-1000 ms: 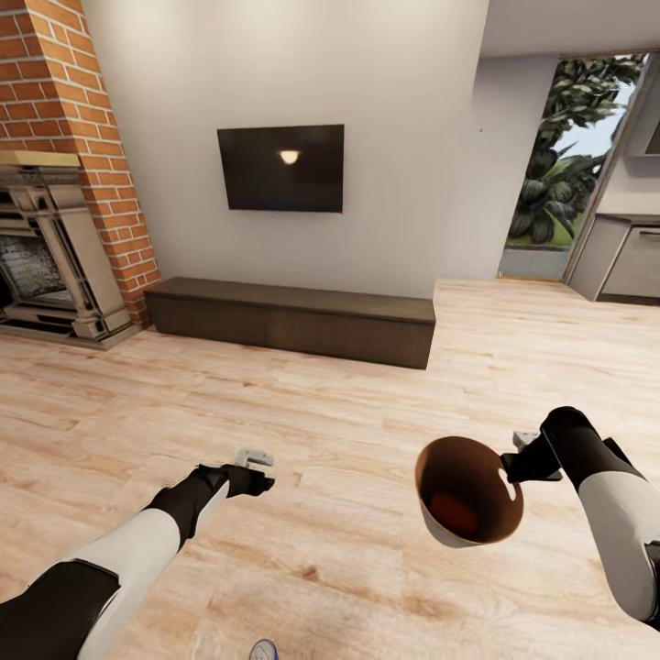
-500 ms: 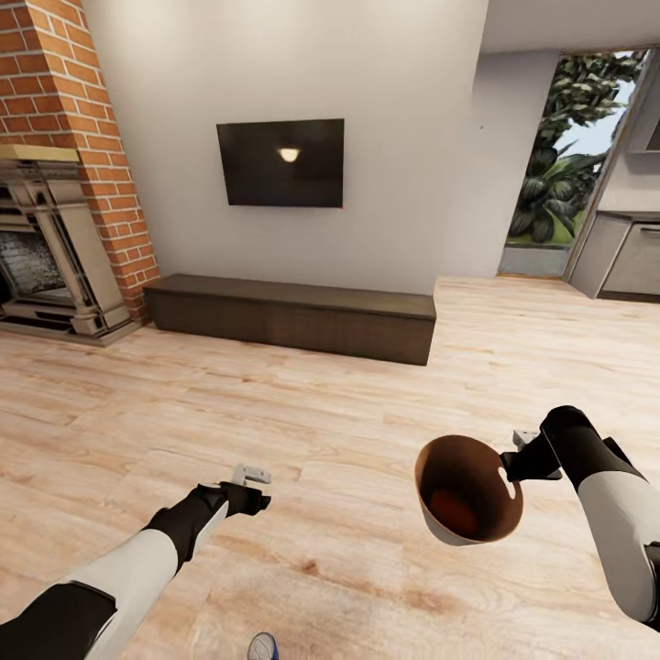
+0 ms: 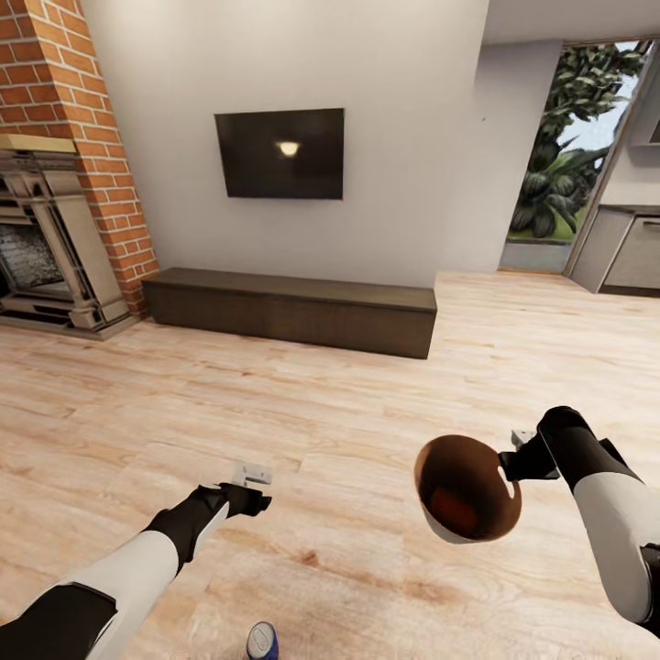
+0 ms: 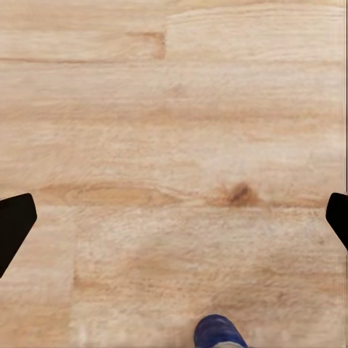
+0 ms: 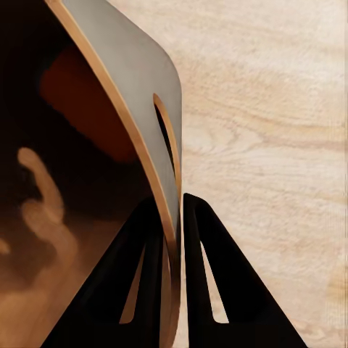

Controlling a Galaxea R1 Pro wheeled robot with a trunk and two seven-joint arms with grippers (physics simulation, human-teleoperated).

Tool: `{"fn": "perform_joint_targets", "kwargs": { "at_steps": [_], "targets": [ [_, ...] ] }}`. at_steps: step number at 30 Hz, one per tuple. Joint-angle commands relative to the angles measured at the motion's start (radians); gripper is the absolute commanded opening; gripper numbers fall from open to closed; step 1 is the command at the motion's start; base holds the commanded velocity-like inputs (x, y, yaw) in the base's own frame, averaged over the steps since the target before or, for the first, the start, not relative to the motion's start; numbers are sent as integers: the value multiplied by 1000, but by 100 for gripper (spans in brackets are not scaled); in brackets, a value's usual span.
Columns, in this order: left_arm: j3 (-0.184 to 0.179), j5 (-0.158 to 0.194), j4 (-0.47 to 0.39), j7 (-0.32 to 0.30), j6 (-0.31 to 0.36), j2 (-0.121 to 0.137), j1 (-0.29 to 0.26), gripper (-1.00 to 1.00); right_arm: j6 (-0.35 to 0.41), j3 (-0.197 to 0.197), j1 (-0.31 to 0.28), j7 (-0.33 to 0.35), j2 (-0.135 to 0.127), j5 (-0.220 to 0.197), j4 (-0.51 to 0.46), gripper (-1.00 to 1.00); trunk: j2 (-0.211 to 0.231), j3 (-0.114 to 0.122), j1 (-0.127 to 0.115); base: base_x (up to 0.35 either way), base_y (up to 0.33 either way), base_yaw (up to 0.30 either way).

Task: Put the three can of soda from the living room inside the tash can in the kitchen.

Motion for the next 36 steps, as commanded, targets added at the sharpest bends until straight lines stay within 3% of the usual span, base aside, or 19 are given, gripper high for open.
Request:
{"fn": "perform_joint_targets", "kwargs": {
  "at_steps": [1, 6, 20, 36],
  "targets": [
    [0, 1, 0, 1, -8, -7, 6, 100, 4, -2, -1, 6, 0, -19, -22, -100, -7, -5, 4, 0, 0, 0],
    [5, 1, 0, 1, -37, -26, 14, 100, -3, -1, 0, 6, 0, -19, -80, -100, -42, -28, 23, 0, 0, 0],
    [2, 3, 58, 1, -65, -38, 17, 100, -32, -1, -1, 16, 0, -19, -113, -100, -140, -93, 77, 0, 0, 0],
    [1, -1, 60, 1, -67, -45, 55, 100, -28, -3, 10, 77, 0, -20, -299, -100, -252, -168, 138, 0, 0, 0]
  ]
}}
